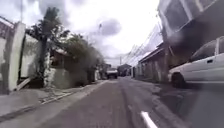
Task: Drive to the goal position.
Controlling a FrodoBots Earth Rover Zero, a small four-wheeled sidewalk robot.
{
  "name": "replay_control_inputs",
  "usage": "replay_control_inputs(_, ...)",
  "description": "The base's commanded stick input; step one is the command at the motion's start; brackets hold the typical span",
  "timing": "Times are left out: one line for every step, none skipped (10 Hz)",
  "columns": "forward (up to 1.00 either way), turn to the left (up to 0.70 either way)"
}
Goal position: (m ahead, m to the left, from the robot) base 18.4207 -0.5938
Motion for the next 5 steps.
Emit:
replay_control_inputs(0.85, -0.02)
replay_control_inputs(0.85, -0.06)
replay_control_inputs(0.85, -0.23)
replay_control_inputs(0.85, -0.2)
replay_control_inputs(0.85, -0.17)
